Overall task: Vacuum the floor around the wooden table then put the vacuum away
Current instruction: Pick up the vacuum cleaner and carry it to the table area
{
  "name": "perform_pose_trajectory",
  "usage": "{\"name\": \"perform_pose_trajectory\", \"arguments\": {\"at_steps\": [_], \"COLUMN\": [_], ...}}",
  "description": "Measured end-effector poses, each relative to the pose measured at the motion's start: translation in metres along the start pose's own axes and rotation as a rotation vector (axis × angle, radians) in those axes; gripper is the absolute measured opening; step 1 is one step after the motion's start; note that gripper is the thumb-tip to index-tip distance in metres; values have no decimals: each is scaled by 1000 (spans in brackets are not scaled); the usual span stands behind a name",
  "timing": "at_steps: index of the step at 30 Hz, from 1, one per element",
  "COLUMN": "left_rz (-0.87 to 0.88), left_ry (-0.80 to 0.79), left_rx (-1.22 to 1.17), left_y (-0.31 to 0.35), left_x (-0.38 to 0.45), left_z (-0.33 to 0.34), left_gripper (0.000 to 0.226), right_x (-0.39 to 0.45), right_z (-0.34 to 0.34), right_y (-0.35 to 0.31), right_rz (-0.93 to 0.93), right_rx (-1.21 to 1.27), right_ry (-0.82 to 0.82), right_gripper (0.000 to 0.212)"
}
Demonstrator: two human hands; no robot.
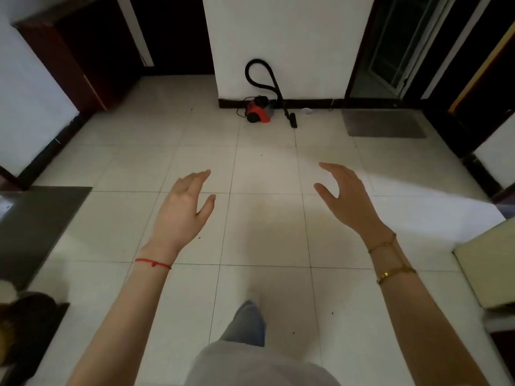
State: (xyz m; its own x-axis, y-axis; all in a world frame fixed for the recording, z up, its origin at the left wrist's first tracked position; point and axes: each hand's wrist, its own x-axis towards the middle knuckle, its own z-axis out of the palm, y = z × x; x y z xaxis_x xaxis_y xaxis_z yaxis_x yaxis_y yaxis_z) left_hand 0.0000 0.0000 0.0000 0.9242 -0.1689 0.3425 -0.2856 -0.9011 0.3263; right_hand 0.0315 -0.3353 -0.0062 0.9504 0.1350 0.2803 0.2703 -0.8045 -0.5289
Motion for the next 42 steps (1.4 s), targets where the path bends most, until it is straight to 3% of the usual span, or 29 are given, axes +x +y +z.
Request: {"name": "perform_pose_trajectory", "arguments": {"at_steps": [7,17,24,32,42], "left_rz": [-68,-66,-91,-152,-173], "left_ry": [-49,-102,-151,-154,-107], "left_rx": [-12,-17,-33,-58,-39], "left_y": [-46,-117,-142,-169,-183], "left_x": [65,264,370,496,716], "left_z": [46,74,103,154,215], "left_gripper": [46,43,44,43,43], "right_x": [78,277,371,490,719], "right_z": [45,75,93,125,116], "right_y": [26,54,83,146,240], "right_rz": [97,136,188,241,151], "right_rx": [16,-34,-31,16,29], "right_ry": [-64,-88,-81,-101,-108], "right_gripper": [47,45,44,44,43]}}
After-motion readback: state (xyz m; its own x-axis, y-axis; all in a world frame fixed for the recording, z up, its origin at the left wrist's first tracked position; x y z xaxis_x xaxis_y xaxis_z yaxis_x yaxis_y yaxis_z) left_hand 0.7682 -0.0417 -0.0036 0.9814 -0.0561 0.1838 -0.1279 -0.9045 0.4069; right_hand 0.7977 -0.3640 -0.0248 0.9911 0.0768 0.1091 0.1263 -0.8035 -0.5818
